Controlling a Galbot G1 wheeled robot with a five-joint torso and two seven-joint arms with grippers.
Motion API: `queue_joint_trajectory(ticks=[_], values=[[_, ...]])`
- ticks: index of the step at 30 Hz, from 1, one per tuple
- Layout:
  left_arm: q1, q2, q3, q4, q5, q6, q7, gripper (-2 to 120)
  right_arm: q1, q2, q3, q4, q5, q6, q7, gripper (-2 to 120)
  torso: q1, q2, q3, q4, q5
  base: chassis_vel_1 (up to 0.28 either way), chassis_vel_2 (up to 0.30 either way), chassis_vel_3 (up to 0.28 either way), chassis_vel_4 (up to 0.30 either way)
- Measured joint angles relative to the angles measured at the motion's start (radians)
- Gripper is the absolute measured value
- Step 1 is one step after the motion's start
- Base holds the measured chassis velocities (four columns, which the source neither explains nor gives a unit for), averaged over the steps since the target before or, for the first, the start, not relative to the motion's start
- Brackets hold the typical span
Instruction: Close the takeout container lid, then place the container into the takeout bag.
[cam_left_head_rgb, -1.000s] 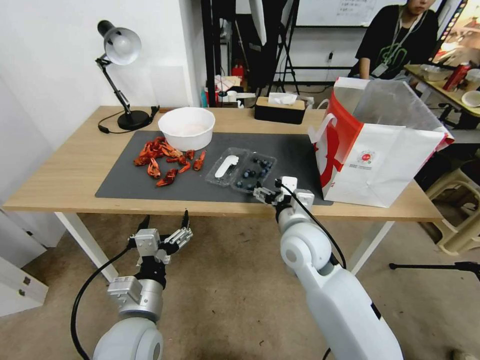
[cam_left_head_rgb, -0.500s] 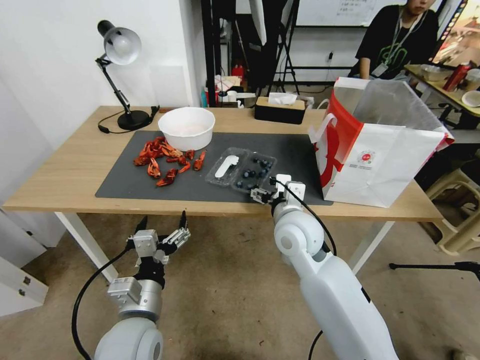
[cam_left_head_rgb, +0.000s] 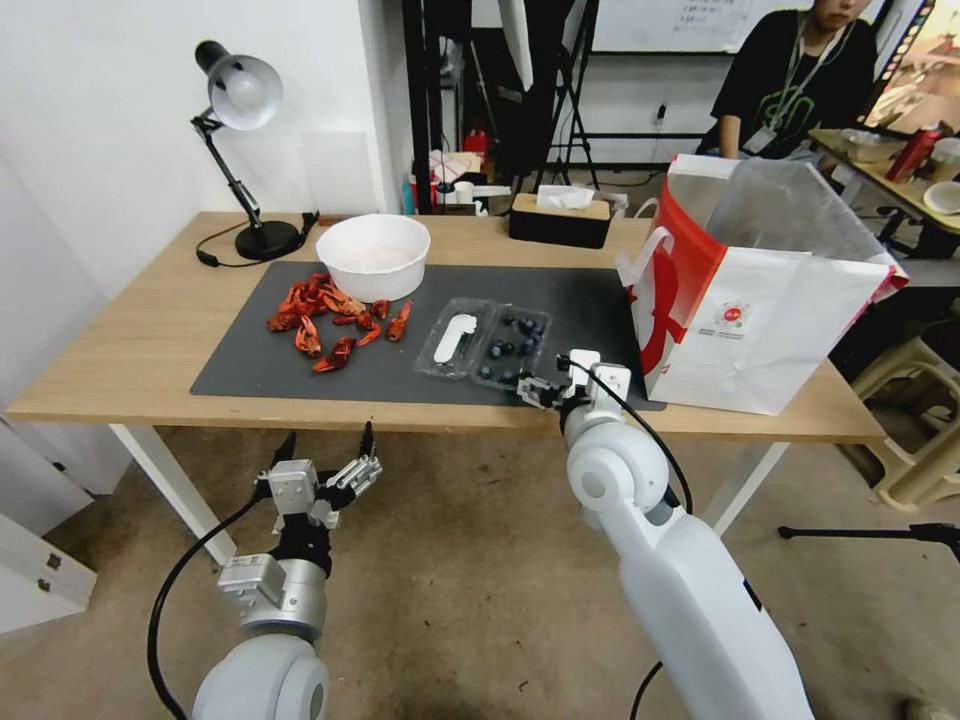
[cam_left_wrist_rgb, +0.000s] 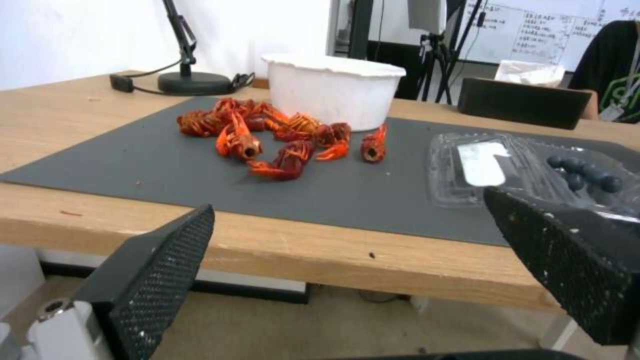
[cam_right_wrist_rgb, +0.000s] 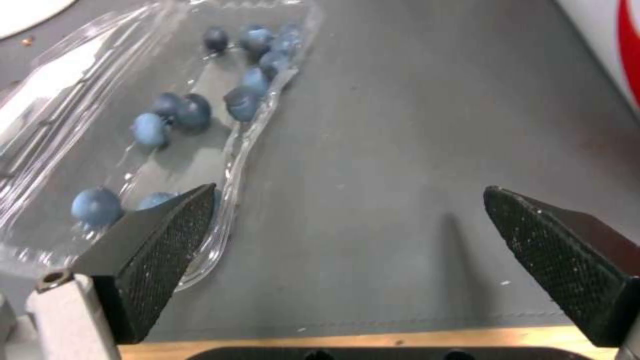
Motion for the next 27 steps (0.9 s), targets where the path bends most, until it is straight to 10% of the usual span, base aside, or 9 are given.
queue_joint_trajectory(ticks=[15,27], values=[[0.001,-0.007,0.006,0.001,0.004,-0.002,0.000,100,-0.006,-0.026,0.044,0.020,0.021,0.046,-0.044,100,0.000,0.000,0.000,0.0000,0.0000,0.000,0.000,0.000,0.000],[-0.001,0.012,0.002,0.010,0.001,-0.014,-0.003,100,-0.249,-0.124,0.069,0.193,-0.267,0.478,-0.367,100,0.000,0.000,0.000,-0.0001,-0.0003,0.000,0.000,0.000,0.000]])
